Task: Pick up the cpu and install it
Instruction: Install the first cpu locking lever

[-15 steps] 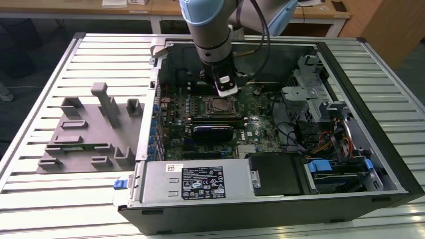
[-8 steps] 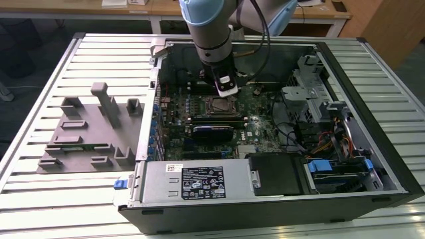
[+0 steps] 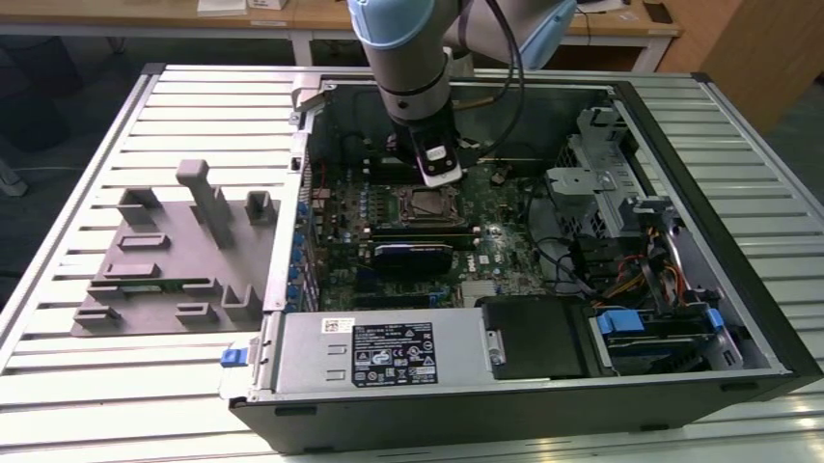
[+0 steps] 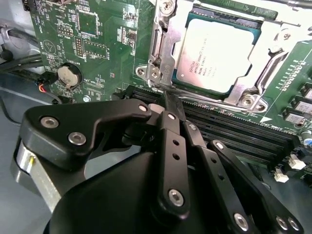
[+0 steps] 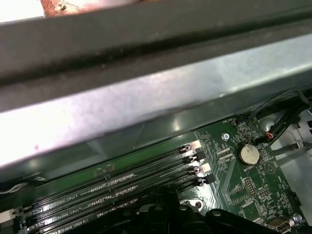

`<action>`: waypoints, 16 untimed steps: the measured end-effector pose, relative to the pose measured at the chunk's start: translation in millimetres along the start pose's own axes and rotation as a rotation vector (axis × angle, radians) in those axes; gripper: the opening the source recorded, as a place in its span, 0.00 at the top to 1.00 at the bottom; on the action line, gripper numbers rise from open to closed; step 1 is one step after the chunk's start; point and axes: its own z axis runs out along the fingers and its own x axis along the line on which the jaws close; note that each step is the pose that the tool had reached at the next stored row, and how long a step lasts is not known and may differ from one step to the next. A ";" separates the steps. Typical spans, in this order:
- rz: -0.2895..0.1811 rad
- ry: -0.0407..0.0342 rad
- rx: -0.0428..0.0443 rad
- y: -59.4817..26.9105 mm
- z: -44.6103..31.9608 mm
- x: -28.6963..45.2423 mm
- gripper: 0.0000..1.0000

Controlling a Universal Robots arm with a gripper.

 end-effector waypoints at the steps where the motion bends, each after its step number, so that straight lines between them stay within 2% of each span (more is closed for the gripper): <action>1: 0.000 0.0001 0.0002 0.0 -0.3 -0.1 0.89; 5: 0.000 0.0001 0.0003 0.6 -3.0 -0.6 0.89; 16: 0.001 -0.0003 0.0004 5.0 -17.3 -3.1 0.89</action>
